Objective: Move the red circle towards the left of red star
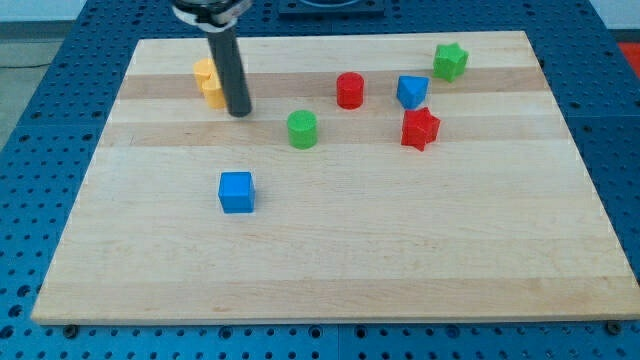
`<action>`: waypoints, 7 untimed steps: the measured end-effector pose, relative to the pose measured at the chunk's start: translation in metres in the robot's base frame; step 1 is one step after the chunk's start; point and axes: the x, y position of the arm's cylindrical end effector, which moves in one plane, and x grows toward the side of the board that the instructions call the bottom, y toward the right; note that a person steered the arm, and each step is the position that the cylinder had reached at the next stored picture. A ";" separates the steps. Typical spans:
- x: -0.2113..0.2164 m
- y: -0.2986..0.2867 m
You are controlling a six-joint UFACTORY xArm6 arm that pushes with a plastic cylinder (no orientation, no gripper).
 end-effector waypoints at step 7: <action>-0.045 0.160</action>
